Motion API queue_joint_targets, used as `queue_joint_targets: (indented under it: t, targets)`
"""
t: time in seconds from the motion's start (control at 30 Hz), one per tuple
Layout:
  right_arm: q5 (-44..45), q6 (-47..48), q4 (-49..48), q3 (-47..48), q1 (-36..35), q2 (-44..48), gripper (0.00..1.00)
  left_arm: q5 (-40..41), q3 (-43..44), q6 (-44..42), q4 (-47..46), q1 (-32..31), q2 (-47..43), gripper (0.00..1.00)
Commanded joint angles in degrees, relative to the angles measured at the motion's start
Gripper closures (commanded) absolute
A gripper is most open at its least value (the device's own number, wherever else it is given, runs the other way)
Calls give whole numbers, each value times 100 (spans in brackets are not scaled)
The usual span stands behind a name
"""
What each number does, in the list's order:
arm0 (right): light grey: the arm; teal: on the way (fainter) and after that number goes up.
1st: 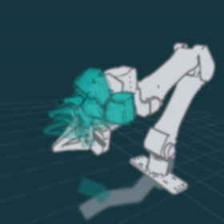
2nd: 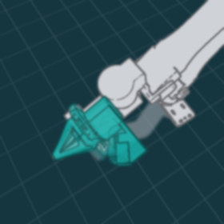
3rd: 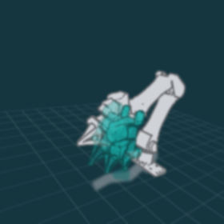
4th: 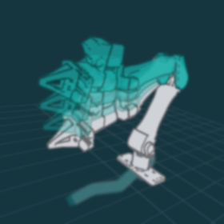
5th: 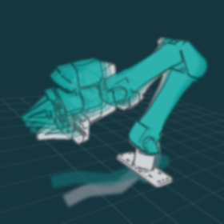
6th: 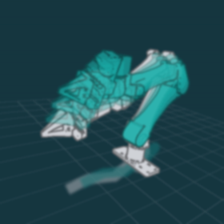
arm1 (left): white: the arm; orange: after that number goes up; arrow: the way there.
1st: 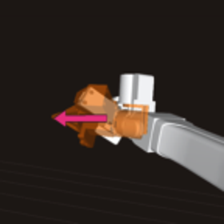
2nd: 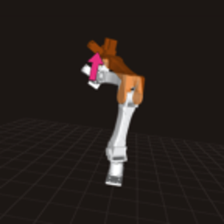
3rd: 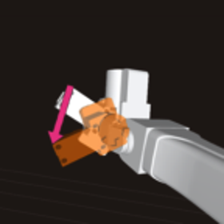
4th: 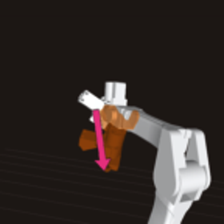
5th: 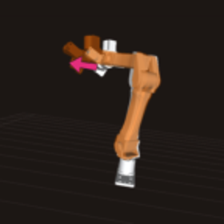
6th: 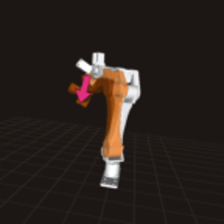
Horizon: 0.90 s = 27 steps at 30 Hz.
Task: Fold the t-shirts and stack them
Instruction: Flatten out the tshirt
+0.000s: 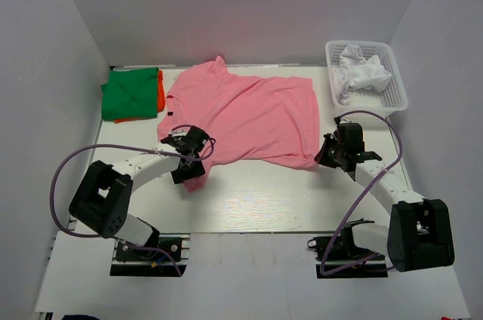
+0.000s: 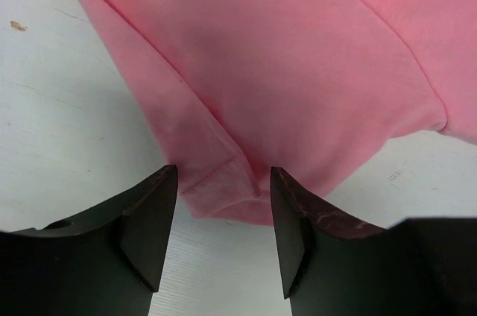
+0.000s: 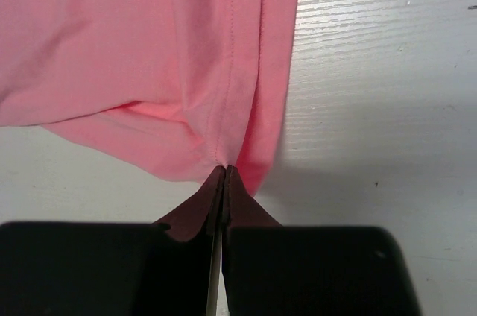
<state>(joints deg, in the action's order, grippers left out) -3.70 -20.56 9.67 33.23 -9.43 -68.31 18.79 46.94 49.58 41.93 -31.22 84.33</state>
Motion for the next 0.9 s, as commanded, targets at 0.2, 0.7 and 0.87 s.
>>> queue_joint_targets:
  t: [0.2,0.7,0.87]
  targets:
    - [168,69,17,227,20,-86,100,-314,61,-72,17,37,74,40]
    - [238,52,35,254,20,-42,100,124,272,226,710,37,-373,100]
    - [274,43,-97,306,12,292,100,564,377,350,975,37,-1382,100]
